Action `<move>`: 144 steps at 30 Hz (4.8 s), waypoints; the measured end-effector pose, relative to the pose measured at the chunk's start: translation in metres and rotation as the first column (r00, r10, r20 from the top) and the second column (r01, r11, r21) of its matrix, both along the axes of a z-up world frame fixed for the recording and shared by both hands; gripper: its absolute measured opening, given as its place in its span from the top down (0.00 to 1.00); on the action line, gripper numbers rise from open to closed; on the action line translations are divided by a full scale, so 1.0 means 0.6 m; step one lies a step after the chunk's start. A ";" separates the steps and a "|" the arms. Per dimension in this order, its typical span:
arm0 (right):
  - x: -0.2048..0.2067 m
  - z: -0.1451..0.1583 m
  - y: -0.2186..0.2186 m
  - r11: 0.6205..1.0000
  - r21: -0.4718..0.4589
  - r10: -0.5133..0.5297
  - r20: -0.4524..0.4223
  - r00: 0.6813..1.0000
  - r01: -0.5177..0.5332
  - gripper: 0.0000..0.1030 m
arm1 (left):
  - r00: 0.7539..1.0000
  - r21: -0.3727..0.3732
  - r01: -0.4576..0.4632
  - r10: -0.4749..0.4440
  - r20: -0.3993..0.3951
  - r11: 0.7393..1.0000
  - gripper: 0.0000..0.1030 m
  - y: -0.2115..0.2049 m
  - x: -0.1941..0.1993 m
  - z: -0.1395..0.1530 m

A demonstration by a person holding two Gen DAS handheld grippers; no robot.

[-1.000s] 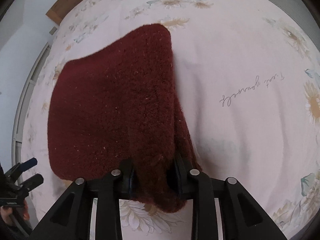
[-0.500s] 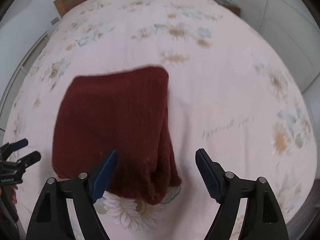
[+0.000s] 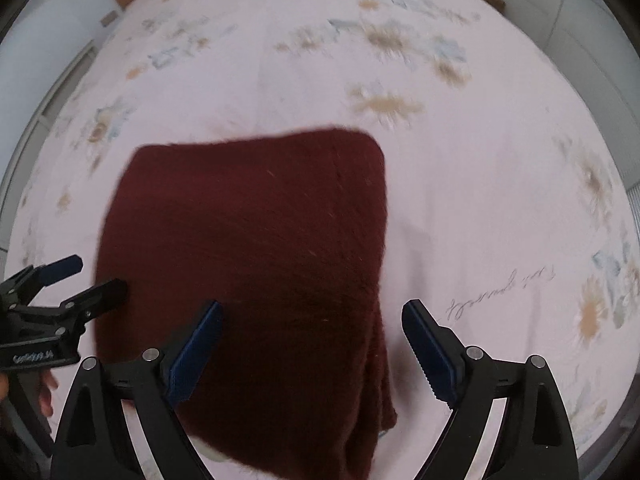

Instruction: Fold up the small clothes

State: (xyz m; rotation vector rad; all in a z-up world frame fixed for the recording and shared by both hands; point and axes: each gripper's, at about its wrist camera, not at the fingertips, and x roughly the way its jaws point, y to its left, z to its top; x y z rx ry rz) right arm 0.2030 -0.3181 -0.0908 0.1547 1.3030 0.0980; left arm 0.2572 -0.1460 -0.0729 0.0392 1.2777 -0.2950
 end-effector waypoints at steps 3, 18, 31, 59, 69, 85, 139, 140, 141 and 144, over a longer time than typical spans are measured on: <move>-0.005 -0.036 -0.013 0.999 0.046 -0.009 -0.018 1.000 0.010 0.10 | 0.999 0.000 0.014 -0.014 -0.034 1.000 0.01 -0.015 0.001 -0.025; -0.021 -0.104 -0.030 0.958 0.285 -0.037 -0.037 0.999 0.046 0.10 | 0.999 0.057 0.049 -0.049 0.007 0.997 0.00 -0.032 -0.022 -0.087; -0.048 0.007 0.007 0.973 0.230 -0.006 0.070 0.998 -0.011 0.56 | 0.991 -0.018 0.123 -0.122 0.051 0.992 0.55 -0.027 -0.038 -0.042; -0.062 -0.028 0.231 0.971 0.213 0.099 0.057 0.993 -0.109 0.42 | 0.996 -0.099 -0.013 0.022 0.092 0.995 0.52 0.277 -0.112 -0.040; -0.078 0.020 0.234 0.988 0.058 0.137 0.112 0.984 -0.144 0.22 | 0.995 -0.072 -0.061 0.066 0.074 0.996 0.43 0.272 -0.102 -0.024; -0.101 0.059 0.263 0.987 -0.036 0.160 0.234 0.959 -0.156 0.00 | 0.990 -0.057 -0.099 0.104 0.100 0.993 0.01 0.286 -0.146 0.029; -0.378 0.202 0.130 0.986 -0.165 0.028 0.359 0.933 0.033 0.00 | 0.938 0.073 -0.232 0.203 0.280 0.970 0.01 0.349 -0.394 0.160; -0.381 0.202 0.130 0.985 -0.168 0.028 0.361 0.932 0.035 0.00 | 0.938 0.075 -0.230 0.201 0.282 0.970 0.01 0.349 -0.395 0.162; -0.381 0.203 0.130 0.983 -0.178 0.032 0.365 0.931 0.036 0.00 | 0.938 0.077 -0.229 0.199 0.285 0.970 0.01 0.349 -0.396 0.163; -0.383 0.204 0.131 0.982 -0.184 0.038 0.368 0.929 0.032 0.00 | 0.935 0.089 -0.231 0.196 0.295 0.969 0.01 0.347 -0.400 0.164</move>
